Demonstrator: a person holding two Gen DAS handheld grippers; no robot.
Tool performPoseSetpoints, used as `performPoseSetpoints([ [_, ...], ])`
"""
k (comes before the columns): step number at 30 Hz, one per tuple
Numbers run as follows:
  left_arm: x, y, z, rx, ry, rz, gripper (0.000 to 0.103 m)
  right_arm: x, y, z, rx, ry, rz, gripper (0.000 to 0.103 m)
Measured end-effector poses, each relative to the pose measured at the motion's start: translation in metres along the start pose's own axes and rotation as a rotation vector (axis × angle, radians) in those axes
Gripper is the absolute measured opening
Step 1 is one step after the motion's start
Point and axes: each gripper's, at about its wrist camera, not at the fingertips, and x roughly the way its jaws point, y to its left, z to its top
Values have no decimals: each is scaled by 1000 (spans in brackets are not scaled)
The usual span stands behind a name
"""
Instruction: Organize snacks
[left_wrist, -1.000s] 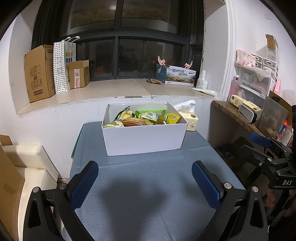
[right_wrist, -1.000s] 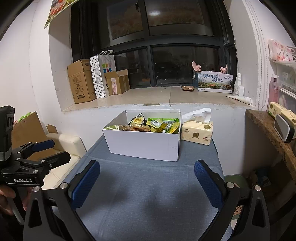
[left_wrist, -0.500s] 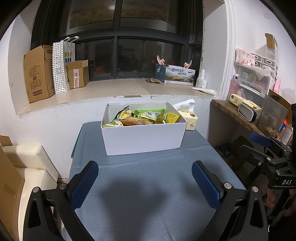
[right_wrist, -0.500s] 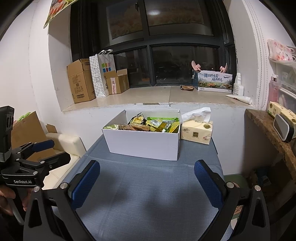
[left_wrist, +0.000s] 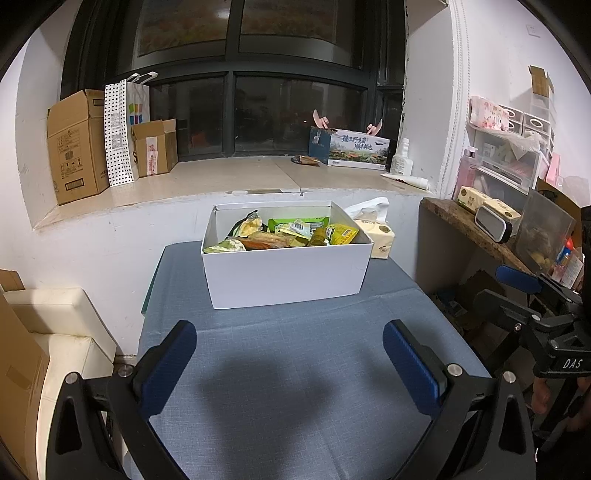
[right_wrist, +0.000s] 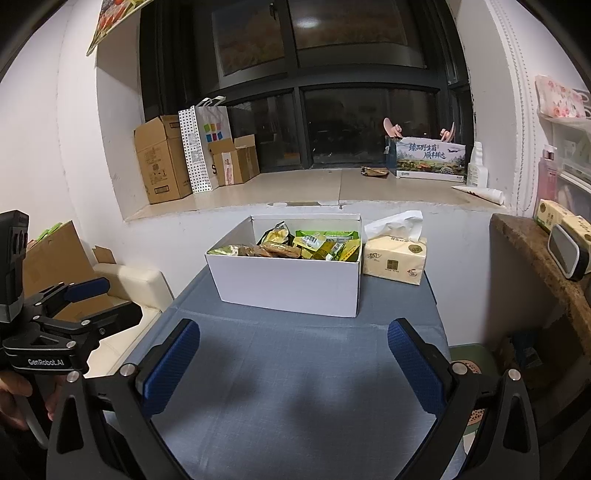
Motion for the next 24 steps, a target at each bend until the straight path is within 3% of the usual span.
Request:
performPoseSetpoints([
  [24,1,-5,-2,10,8,-12,103,1,2,-1,6,5,4,103],
])
